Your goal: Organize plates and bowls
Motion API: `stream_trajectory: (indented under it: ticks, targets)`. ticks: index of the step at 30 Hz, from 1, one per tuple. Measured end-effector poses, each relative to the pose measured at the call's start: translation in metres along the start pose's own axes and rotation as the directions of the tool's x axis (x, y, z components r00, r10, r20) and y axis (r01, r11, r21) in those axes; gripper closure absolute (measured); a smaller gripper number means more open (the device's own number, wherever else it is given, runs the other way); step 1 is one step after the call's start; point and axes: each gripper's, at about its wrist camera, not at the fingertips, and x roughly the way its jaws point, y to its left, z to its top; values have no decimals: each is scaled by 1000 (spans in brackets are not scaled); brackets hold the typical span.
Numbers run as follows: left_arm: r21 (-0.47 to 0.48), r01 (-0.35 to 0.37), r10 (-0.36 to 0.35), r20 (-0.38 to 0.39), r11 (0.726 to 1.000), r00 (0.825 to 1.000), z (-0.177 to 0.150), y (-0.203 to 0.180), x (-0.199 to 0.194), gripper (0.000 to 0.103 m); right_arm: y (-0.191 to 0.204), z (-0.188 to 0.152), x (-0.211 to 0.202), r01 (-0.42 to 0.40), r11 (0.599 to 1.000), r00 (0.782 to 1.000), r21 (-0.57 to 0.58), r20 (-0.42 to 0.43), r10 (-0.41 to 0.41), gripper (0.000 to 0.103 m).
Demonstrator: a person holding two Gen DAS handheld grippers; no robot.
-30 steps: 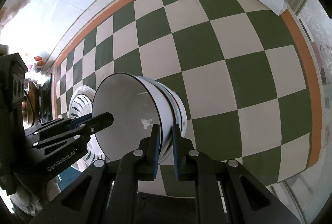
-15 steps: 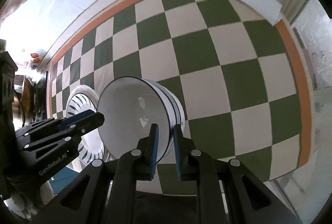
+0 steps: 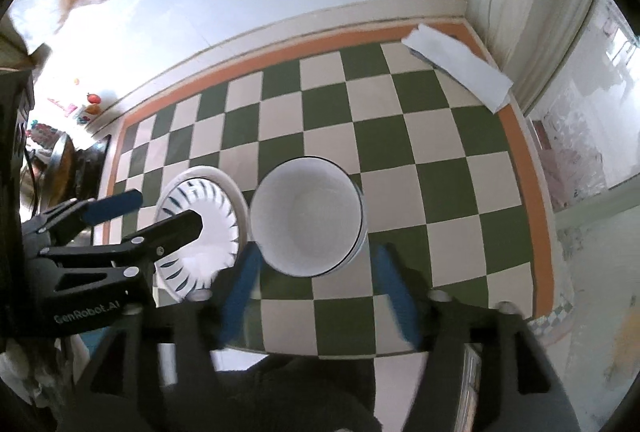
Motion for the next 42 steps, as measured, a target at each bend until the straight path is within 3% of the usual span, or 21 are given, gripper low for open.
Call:
stream_trajectory:
  ticks: [2,5,16,24,34,42]
  targets:
    - [-11,13,-12,14,1000,1000,-5,1,-11,13,4,-6,-11,20,1000,1000,-7,10,-20,15]
    - [-15,23,-23,28,1000,999,-11,2,-23,13,7,-13,-28,34,999,999,-3,35,-34,12]
    - [-11,28,-27,81,1000,996,-27,0,-66,13,14,-32,-87,46,998,991,31,122,-49,10]
    - [-24,39,-37,74,999,997,-25,1,-70,13,10,-38,-86,32,998,994,63,104,-39,9]
    - [-26,18,-18,4,1000,1000,5,8,-21,13,-11,-24,-47,-19,994,998,111,60,12,9]
    - [-10,33,-34,-145,999,989,46,15,58,13,-39,-6,30,-97,974,995,205,-13,102,9]
